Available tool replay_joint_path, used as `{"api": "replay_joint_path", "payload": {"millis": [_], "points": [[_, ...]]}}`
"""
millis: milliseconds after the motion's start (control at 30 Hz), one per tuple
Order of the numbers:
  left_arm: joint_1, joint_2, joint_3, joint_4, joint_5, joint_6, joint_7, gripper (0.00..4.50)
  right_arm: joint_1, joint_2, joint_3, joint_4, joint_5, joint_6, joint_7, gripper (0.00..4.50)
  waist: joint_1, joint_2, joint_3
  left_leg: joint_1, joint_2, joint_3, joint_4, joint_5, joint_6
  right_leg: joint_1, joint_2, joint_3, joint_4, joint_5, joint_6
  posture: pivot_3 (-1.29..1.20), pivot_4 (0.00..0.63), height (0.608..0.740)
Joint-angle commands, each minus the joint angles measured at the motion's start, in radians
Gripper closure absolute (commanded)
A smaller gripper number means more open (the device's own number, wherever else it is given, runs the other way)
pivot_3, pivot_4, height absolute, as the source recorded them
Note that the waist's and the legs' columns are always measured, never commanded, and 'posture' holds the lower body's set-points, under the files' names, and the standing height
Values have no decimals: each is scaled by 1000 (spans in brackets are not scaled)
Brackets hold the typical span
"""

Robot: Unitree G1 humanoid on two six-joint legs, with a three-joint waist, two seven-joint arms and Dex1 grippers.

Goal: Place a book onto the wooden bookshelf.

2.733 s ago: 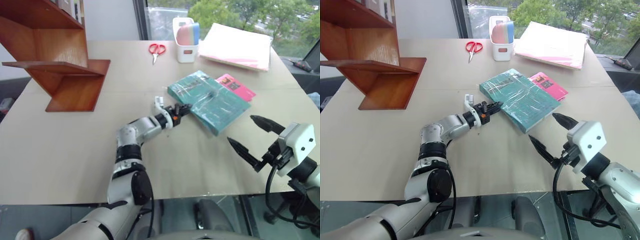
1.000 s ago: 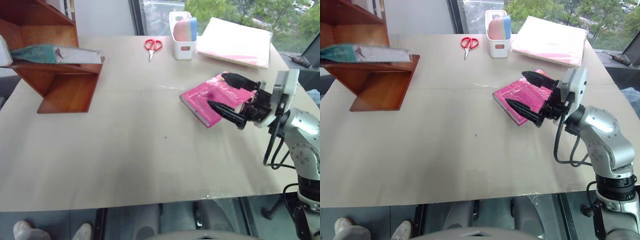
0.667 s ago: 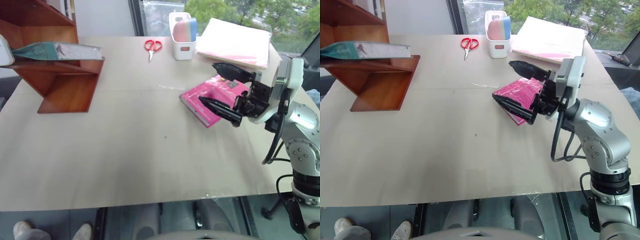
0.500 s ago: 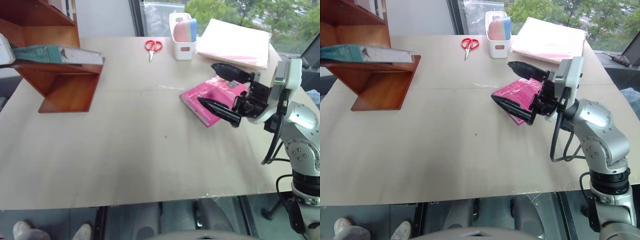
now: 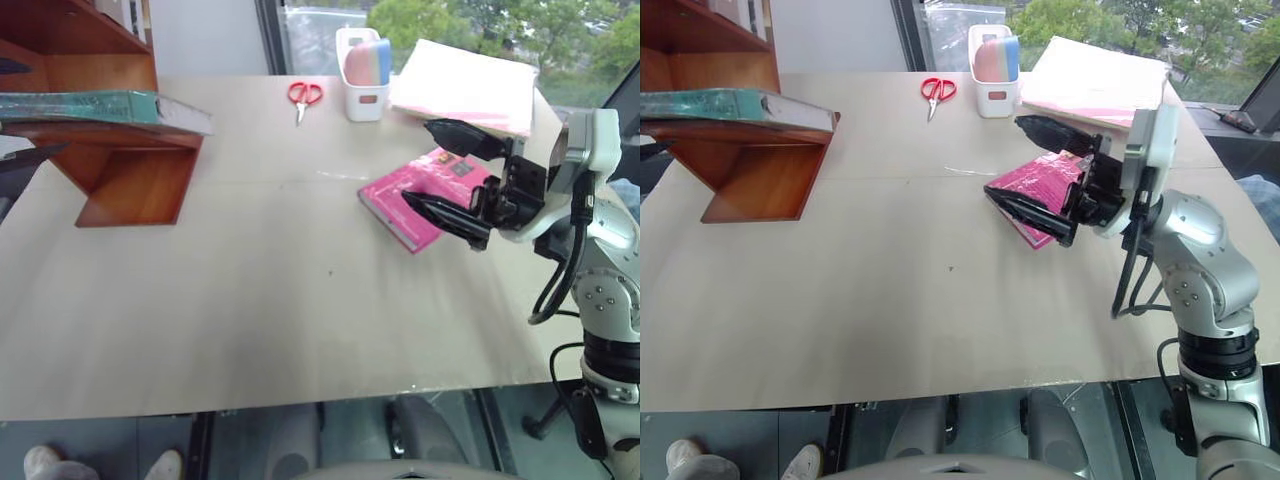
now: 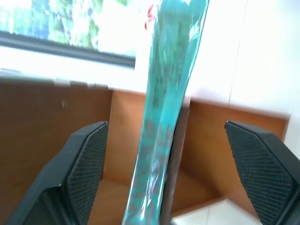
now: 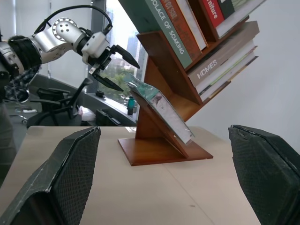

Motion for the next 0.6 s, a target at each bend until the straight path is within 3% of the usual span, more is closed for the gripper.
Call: {"api": "replay_joint_path", "payload": {"millis": [33, 200, 333, 500, 600], "points": [[35, -32, 129, -263, -165, 235, 43, 318, -22, -10, -30, -9, 22, -14, 21, 0, 2, 0, 0, 0, 0, 0, 0, 0, 0, 0, 0, 0, 0, 0, 0, 0, 150, 740], [72, -152, 100, -648, -396, 586, 217, 318, 1, -36, -45, -11, 16, -1, 17, 0, 3, 0, 0, 0, 0, 0, 1, 0, 0, 1, 0, 0, 0, 0, 0, 0, 150, 740], [142, -345, 45, -858, -582, 813, 436, 318, 86, -98, -48, 13, -61, 0, 3, 0, 1, 1, -1, 1, 0, -1, 2, 0, 0, 1, 1, 0, 1, 0, 0, 0, 150, 740], [301, -584, -147, -966, -443, 872, 669, 318, 195, -165, -19, 58, -210, 28, -71, 0, 1, 2, -2, 1, -1, 0, 3, 0, 0, 2, 1, 2, 0, 0, 0, 0, 150, 740], [417, -735, -216, -949, -357, 766, 705, 318, 260, -192, -25, 83, -286, 51, -126, 0, 0, 2, -2, 2, -1, 1, 3, 0, 0, 2, 1, 4, 1, 0, 0, 0, 150, 740]]}}
